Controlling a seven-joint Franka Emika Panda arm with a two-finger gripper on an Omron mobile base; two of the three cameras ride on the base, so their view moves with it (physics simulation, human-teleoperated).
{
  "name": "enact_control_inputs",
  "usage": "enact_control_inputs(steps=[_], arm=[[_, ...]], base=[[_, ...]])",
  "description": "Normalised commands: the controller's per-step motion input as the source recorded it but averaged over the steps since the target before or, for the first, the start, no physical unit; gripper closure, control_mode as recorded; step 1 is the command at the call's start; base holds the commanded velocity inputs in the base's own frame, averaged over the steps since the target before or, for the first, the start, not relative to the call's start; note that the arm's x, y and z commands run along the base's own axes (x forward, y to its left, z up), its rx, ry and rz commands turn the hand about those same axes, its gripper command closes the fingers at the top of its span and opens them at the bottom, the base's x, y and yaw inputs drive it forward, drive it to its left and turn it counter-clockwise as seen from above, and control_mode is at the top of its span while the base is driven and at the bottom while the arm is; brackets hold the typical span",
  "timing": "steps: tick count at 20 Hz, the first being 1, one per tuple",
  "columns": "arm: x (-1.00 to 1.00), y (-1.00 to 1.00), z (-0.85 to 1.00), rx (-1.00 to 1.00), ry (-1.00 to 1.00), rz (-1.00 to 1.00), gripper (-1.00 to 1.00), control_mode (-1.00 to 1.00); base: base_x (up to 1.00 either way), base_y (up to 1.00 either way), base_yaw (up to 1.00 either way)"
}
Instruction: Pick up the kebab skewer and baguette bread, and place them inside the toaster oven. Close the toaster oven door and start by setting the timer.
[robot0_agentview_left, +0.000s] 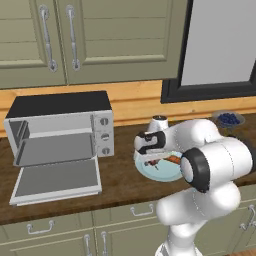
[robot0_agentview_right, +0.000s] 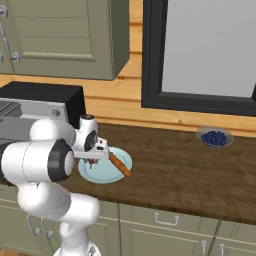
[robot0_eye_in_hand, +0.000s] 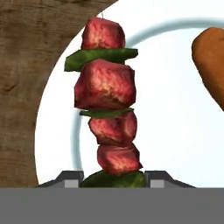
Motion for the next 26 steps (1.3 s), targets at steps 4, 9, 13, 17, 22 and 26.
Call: enact_control_inputs(steps=[4, 9, 13, 17, 22, 26], arm=[[-0.73, 0.52, 0.95, 0.1, -0.01, 0.03, 1.0, -1.0], [-0.94, 0.9, 0.77, 0.1, 0.0, -0.05, 1.0, -1.0], [-0.93, 1.0, 0.24, 0.03, 0.0, -0.19, 1.0, -1.0], [-0.28, 1.0, 0.65, 0.01, -0.06, -0.14, 1.0, -1.0], [0.0, 1.0, 0.84, 0.0, -0.03, -0.05, 1.0, -1.0], [0.08, 0.99, 0.85, 0.0, 0.01, 0.0, 1.0, -1.0]], base=[[0.0, 0.0, 0.0], [0.0, 0.0, 0.0], [0.0, 0.0, 0.0], [0.0, 0.0, 0.0], [0.0, 0.0, 0.0], [0.0, 0.0, 0.0]])
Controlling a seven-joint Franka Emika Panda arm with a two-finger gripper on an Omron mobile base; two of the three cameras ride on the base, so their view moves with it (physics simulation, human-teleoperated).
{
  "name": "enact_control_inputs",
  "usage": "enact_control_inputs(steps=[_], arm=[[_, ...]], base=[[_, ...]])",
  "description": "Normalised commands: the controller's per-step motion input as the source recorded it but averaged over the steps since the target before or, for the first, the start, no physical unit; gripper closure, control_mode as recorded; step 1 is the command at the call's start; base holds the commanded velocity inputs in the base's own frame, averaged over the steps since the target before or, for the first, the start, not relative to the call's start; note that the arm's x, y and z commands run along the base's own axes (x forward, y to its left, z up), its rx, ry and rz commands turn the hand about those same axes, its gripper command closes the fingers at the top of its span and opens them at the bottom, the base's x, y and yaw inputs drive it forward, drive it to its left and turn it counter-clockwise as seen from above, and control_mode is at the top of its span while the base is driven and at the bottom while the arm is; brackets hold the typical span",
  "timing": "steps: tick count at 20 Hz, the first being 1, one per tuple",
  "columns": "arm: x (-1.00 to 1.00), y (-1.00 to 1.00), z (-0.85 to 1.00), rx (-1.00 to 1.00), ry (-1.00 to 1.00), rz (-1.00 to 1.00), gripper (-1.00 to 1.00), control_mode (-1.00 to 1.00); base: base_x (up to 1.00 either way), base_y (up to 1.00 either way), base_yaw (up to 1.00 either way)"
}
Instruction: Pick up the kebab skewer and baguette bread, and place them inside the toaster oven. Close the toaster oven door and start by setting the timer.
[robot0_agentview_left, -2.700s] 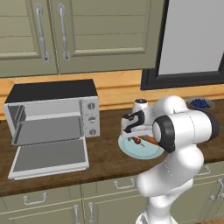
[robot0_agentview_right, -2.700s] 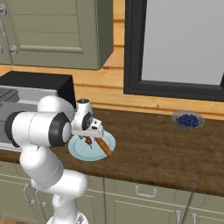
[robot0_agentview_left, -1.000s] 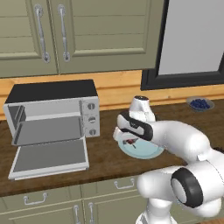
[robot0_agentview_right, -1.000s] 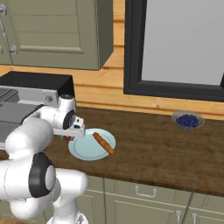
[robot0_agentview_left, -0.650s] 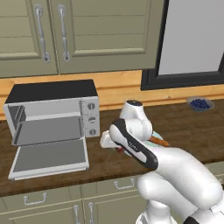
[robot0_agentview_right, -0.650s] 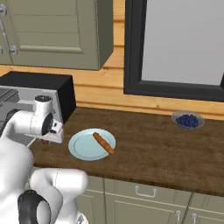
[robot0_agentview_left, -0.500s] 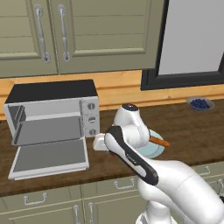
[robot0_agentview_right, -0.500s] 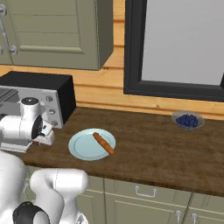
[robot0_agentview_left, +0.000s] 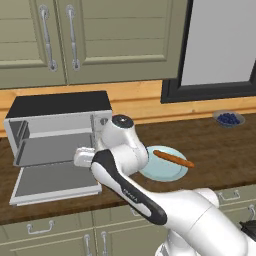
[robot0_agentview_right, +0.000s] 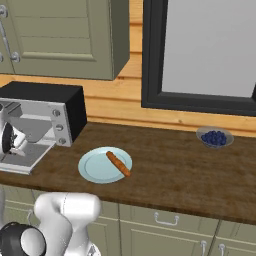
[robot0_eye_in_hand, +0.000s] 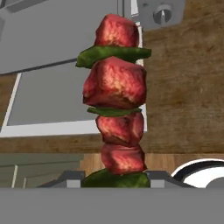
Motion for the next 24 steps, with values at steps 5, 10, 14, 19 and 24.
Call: enact_control_inputs(steps=[5, 10, 14, 19, 24], arm=[[0.55, 0.79, 0.34, -0.01, 0.01, 0.0, 1.0, -1.0], [0.48, 0.39, -0.11, -0.06, -0.05, 0.0, 1.0, -1.0], [0.57, 0.54, -0.09, 0.0, 0.0, 0.01, 1.0, -1.0], [0.25, 0.6, -0.42, 0.0, 0.0, 0.05, 1.0, -1.0], [0.49, 0.53, -0.19, 0.0, 0.0, 0.0, 1.0, -1.0]], base=[[0.0, 0.0, 0.0], [0.0, 0.0, 0.0], [0.0, 0.0, 0.0], [0.0, 0.0, 0.0], [0.0, 0.0, 0.0]])
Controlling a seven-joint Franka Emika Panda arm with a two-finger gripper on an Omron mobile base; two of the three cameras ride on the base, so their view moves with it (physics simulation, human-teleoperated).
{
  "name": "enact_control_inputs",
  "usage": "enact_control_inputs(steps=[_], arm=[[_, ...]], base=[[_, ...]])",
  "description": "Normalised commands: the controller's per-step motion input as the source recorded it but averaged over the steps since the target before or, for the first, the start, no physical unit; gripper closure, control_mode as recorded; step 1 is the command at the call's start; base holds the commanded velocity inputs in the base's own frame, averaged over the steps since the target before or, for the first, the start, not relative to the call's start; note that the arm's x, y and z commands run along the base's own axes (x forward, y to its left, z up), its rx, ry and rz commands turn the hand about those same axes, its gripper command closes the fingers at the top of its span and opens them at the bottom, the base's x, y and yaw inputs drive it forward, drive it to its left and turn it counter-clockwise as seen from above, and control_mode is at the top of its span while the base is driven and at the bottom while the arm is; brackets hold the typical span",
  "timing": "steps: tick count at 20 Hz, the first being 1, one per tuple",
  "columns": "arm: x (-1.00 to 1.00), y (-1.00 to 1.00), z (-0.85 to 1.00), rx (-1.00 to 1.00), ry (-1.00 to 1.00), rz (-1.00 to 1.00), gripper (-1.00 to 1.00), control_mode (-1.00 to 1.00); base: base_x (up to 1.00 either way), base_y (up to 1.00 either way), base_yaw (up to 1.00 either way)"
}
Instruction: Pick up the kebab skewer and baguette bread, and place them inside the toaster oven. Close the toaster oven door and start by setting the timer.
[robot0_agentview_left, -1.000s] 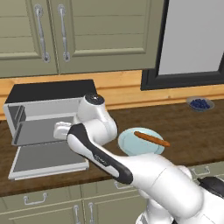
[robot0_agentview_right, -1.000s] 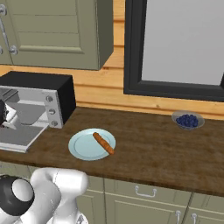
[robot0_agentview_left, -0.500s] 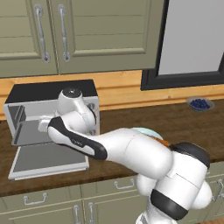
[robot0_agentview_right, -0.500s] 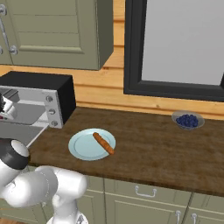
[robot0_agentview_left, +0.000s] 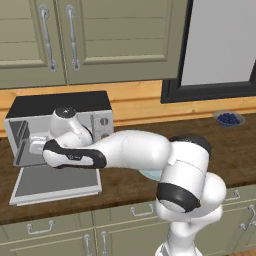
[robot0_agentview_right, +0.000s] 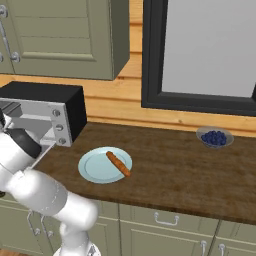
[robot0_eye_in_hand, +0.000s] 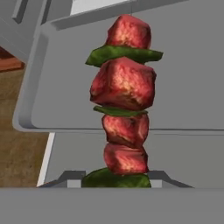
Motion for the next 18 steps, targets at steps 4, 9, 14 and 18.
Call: enact_control_inputs(steps=[4, 9, 14, 18], arm=[[0.34, 0.56, -0.28, 0.0, 0.0, 0.0, 1.0, -1.0], [0.46, 0.31, -0.09, 0.0, 0.0, 0.0, 1.0, -1.0], [0.22, 0.07, 0.0, 0.0, 0.0, 0.0, 1.0, -1.0], [0.11, 0.25, 0.0, 0.0, 0.0, 0.0, 1.0, -1.0]], base=[[0.0, 0.0, 0.0], [0.0, 0.0, 0.0], [0.0, 0.0, 0.0], [0.0, 0.0, 0.0]])
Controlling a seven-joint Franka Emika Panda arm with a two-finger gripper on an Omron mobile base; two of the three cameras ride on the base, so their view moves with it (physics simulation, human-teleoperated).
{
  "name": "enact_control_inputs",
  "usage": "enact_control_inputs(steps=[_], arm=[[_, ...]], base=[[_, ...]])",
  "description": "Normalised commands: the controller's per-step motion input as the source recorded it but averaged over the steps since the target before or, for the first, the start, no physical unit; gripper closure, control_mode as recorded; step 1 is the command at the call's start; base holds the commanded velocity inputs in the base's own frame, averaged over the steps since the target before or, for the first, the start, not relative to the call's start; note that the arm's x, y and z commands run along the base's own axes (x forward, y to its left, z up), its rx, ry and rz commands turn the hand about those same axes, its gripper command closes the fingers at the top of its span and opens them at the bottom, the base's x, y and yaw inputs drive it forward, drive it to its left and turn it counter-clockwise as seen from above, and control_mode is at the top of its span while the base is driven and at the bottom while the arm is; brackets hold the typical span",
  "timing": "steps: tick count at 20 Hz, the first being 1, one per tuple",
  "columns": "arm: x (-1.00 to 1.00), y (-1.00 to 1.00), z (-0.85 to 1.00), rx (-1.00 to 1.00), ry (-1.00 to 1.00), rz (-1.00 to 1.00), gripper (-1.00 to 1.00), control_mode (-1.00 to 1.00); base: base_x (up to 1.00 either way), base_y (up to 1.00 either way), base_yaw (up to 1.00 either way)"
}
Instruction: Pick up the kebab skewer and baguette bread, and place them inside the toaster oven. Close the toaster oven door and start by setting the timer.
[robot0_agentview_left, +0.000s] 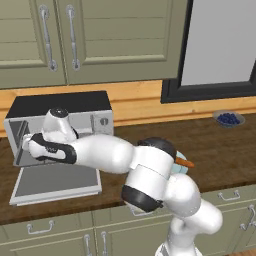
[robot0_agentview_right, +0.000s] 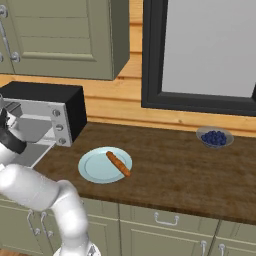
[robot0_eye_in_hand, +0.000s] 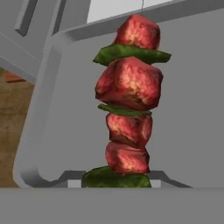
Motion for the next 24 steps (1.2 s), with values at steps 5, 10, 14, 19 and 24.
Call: enact_control_inputs(steps=[5, 10, 14, 19, 24], arm=[[0.21, 0.16, -0.18, 0.0, 0.0, 0.01, 1.0, -1.0], [0.16, 0.12, -0.12, 0.0, 0.0, 0.03, 1.0, -1.0], [0.0, 0.06, -0.14, -0.01, 0.0, 0.03, -1.0, -1.0], [-0.05, 0.0, -0.11, 0.0, 0.0, 0.02, -1.0, -1.0], [0.0, 0.0, 0.04, 0.0, 0.0, 0.0, -1.0, -1.0]], base=[[0.0, 0.0, 0.0], [0.0, 0.0, 0.0], [0.0, 0.0, 0.0], [0.0, 0.0, 0.0], [0.0, 0.0, 0.0]])
